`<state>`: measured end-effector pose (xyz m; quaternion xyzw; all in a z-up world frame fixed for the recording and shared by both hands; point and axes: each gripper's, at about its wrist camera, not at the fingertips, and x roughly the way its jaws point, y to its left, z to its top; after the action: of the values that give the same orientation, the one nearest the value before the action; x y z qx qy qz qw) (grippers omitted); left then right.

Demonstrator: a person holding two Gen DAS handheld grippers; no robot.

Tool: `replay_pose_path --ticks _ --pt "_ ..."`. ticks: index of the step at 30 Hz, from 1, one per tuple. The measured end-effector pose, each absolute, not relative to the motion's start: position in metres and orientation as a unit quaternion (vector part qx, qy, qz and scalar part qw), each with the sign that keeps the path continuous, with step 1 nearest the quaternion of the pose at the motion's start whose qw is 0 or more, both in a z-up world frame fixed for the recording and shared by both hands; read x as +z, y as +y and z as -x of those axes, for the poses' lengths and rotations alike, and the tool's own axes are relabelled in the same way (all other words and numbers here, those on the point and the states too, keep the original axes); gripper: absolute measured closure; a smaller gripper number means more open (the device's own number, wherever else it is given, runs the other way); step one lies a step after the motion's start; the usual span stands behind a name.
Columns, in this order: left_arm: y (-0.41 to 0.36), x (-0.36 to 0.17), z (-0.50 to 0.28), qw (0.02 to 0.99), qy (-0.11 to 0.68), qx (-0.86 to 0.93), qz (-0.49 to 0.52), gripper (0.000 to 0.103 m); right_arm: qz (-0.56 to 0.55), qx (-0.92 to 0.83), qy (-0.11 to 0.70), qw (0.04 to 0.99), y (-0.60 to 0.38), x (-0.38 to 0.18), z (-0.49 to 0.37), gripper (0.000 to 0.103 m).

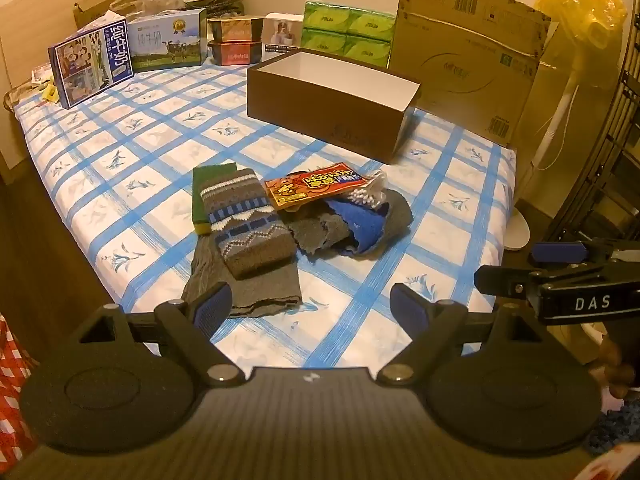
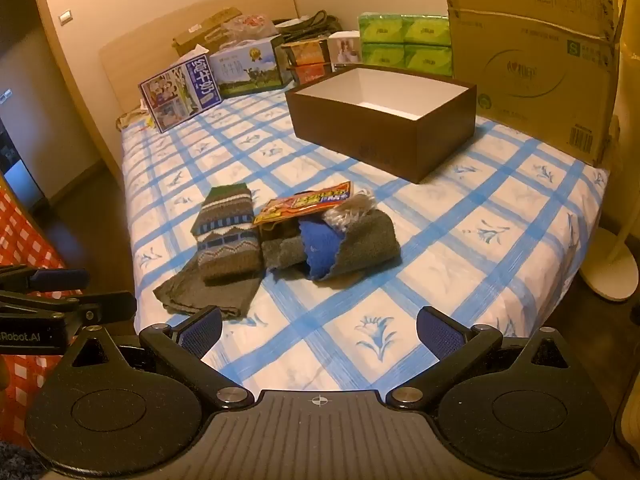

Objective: Organize soft objects

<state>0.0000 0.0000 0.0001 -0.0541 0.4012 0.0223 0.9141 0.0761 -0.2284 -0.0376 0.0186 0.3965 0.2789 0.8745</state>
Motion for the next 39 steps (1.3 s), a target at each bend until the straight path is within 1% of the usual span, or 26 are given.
replay_pose_path --ticks 30,39 --pt "0.0004 0.0004 0.0001 0.913 0.403 0.022 0.055 0.018 -0.019 0.278 0.402 0.872 -0.2271 -0.0403 -0.079 0.0" --pt "0.0005 0.0003 0.0 0.913 0.403 0.023 0.056 0.018 -0.019 0.278 0.402 0.872 -0.2279 -0.0318 -0.0787 0.0"
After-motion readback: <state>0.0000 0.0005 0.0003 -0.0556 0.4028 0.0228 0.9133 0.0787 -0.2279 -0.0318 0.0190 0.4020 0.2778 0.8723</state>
